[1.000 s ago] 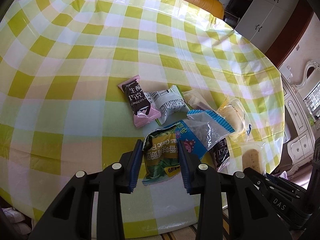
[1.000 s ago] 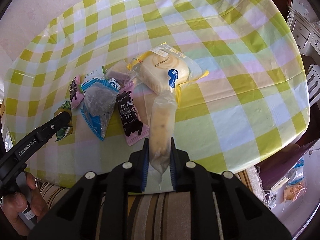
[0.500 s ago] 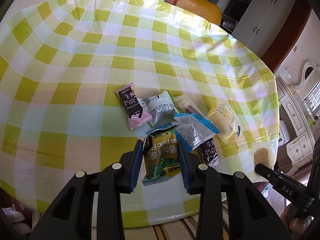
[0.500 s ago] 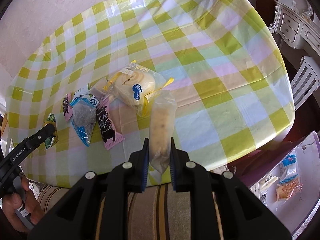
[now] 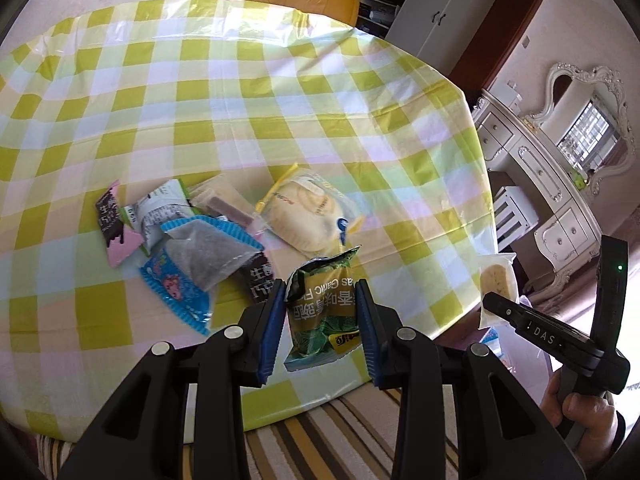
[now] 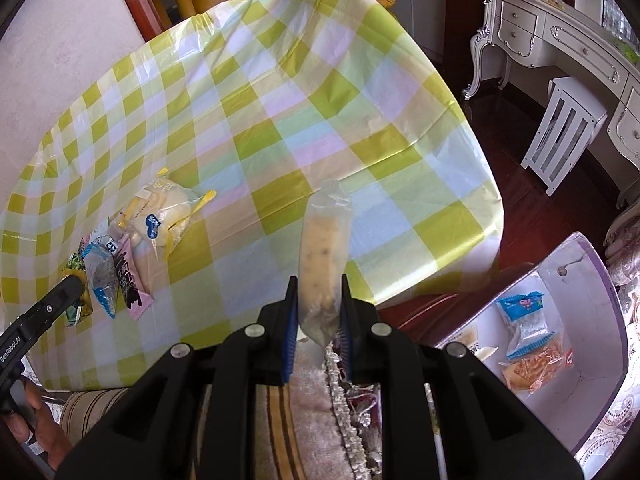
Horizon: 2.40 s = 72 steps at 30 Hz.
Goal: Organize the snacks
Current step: 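Lift both held snacks and carry them over the purple-rimmed box, then open the right tool to drop the cake while the left releases the peas bag, then move both tools back over the snack pile on the table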
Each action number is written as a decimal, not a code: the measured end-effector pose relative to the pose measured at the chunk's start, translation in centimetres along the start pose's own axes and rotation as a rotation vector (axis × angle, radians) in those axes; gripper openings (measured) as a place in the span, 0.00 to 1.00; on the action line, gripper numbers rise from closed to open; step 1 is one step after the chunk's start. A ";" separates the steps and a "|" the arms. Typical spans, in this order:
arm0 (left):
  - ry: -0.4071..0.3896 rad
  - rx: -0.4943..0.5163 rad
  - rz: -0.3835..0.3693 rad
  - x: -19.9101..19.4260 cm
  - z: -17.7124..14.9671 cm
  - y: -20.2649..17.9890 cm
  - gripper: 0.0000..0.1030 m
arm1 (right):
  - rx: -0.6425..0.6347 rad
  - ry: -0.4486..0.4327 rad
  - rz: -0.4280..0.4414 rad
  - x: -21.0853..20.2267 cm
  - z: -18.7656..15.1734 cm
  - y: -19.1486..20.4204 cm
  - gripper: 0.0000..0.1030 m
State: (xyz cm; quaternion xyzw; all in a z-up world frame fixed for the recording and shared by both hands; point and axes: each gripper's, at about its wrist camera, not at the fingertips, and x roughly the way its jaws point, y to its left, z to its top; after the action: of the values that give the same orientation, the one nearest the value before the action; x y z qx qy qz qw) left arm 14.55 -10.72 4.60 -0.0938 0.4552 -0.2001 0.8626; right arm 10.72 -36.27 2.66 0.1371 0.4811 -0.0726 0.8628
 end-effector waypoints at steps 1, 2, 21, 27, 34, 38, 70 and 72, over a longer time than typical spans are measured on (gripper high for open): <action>0.011 0.019 -0.017 0.5 0.0 -1.1 0.33 | 0.012 -0.001 -0.010 -0.1 0.0 -0.9 0.17; 0.022 0.040 -0.031 0.9 0.0 -2.1 0.33 | 0.024 -0.002 -0.020 -0.2 0.0 -1.8 0.17; 0.361 0.405 -0.280 10.4 -5.6 -20.7 0.33 | 0.228 0.071 -0.173 1.7 -4.3 -16.7 0.17; 0.443 0.449 -0.281 12.4 -7.1 -22.9 0.33 | 0.252 0.119 -0.158 3.6 -5.7 -18.0 0.17; 0.496 0.469 -0.271 14.0 -7.8 -24.2 0.34 | 0.257 0.155 -0.147 4.8 -6.3 -18.4 0.18; 0.514 0.477 -0.270 14.5 -8.0 -24.4 0.35 | 0.261 0.162 -0.154 5.0 -6.5 -18.6 0.19; 0.188 0.357 -0.150 9.0 -2.8 -18.2 0.46 | 0.196 0.024 -0.162 0.5 -2.7 -14.9 0.51; 0.144 0.340 -0.133 8.2 -2.1 -17.1 0.46 | 0.183 0.017 -0.155 0.3 -2.3 -14.1 0.51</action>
State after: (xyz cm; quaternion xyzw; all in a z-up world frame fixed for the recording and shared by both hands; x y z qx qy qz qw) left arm 12.53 -29.65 3.13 0.0377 0.4683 -0.3369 0.8160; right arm 5.40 -48.99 -1.07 0.1784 0.4889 -0.1817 0.8343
